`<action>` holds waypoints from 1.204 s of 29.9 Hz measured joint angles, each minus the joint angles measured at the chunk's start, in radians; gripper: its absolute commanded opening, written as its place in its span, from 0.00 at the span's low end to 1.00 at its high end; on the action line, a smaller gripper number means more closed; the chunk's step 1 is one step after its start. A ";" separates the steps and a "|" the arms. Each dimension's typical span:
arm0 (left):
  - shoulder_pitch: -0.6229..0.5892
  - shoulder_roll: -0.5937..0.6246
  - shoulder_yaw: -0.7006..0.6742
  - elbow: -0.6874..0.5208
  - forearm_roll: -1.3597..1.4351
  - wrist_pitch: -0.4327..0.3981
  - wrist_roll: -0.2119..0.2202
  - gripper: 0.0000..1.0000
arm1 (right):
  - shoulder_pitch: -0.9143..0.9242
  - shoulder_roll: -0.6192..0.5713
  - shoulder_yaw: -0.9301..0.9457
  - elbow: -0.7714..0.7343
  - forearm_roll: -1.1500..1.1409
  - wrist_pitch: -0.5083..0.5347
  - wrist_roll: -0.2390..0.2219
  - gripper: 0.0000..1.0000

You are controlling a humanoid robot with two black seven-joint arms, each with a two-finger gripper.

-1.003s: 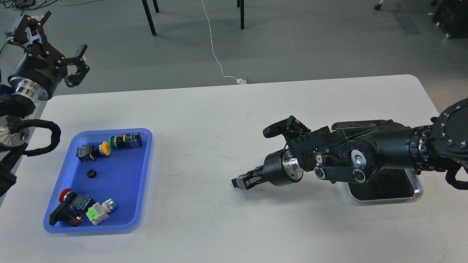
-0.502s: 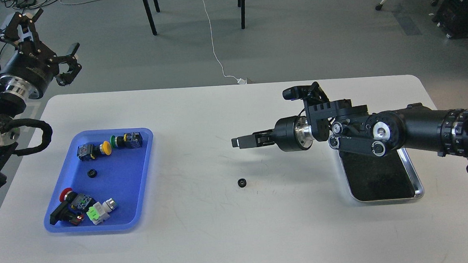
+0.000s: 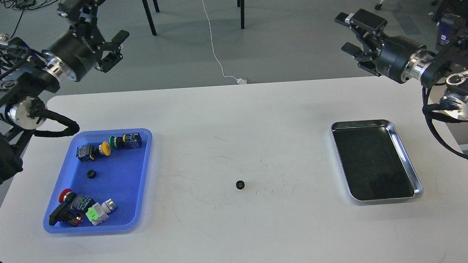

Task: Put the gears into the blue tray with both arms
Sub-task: 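Reach the left gripper over the second gear on the table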

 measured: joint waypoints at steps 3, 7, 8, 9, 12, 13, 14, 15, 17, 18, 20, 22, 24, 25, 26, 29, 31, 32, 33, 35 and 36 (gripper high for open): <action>-0.001 -0.025 0.000 -0.083 0.193 0.000 -0.002 0.98 | -0.109 -0.017 0.115 0.002 0.082 0.030 0.001 0.96; 0.022 -0.047 0.002 -0.223 0.431 0.012 -0.003 0.98 | -0.240 -0.036 0.246 -0.002 0.196 0.094 0.017 0.97; 0.032 -0.055 0.007 -0.256 0.493 0.017 -0.003 0.98 | -0.272 -0.037 0.275 -0.006 0.221 0.113 0.025 0.97; 0.041 -0.065 0.014 -0.281 0.547 0.023 -0.003 0.98 | -0.299 -0.037 0.301 -0.012 0.241 0.127 0.031 0.97; 0.062 -0.119 0.056 -0.334 0.738 0.067 -0.004 0.98 | -0.382 -0.035 0.383 -0.046 0.300 0.170 0.049 0.97; 0.064 -0.138 0.074 -0.339 0.789 0.085 -0.004 0.97 | -0.400 -0.031 0.403 -0.060 0.313 0.180 0.051 0.97; 0.065 -0.160 0.099 -0.343 0.841 0.107 -0.004 0.97 | -0.418 -0.026 0.422 -0.076 0.327 0.190 0.053 0.97; 0.065 -0.179 0.125 -0.345 0.886 0.129 -0.004 0.96 | -0.433 -0.021 0.434 -0.090 0.341 0.197 0.054 0.97; 0.065 -0.207 0.180 -0.346 0.960 0.167 -0.005 0.94 | -0.457 -0.011 0.449 -0.106 0.367 0.206 0.058 0.97; 0.064 -0.218 0.217 -0.347 1.002 0.187 -0.005 0.94 | -0.470 -0.007 0.454 -0.109 0.383 0.209 0.064 0.97; 0.061 -0.233 0.290 -0.347 1.092 0.230 -0.005 0.94 | -0.491 -0.004 0.460 -0.112 0.412 0.212 0.078 0.97; 0.061 -0.241 0.362 -0.347 1.199 0.289 -0.005 0.94 | -0.508 -0.003 0.462 -0.113 0.426 0.214 0.093 0.97; 0.061 -0.244 0.443 -0.344 1.330 0.372 -0.006 0.92 | -0.521 -0.001 0.463 -0.112 0.431 0.215 0.101 0.97; 0.063 -0.245 0.477 -0.340 1.383 0.406 -0.006 0.91 | -0.525 -0.001 0.463 -0.111 0.432 0.215 0.103 0.97; 0.064 -0.247 0.516 -0.332 1.439 0.443 -0.006 0.89 | -0.528 0.000 0.463 -0.110 0.433 0.215 0.104 0.97; 0.070 -0.262 0.587 -0.286 1.534 0.500 -0.006 0.73 | -0.531 0.009 0.464 -0.106 0.433 0.215 0.105 0.97; 0.086 -0.273 0.607 -0.227 1.561 0.512 -0.004 0.64 | -0.532 0.015 0.465 -0.105 0.434 0.215 0.105 0.97; 0.094 -0.276 0.613 -0.199 1.569 0.515 -0.004 0.60 | -0.532 0.019 0.466 -0.105 0.434 0.215 0.105 0.97; 0.104 -0.280 0.617 -0.171 1.579 0.517 -0.004 0.58 | -0.532 0.024 0.467 -0.104 0.434 0.215 0.105 0.97; 0.120 -0.285 0.620 -0.140 1.591 0.522 -0.004 0.55 | -0.531 0.032 0.470 -0.104 0.434 0.215 0.105 0.97; 0.128 -0.286 0.620 -0.132 1.594 0.527 -0.004 0.53 | -0.532 0.035 0.471 -0.103 0.434 0.215 0.105 0.97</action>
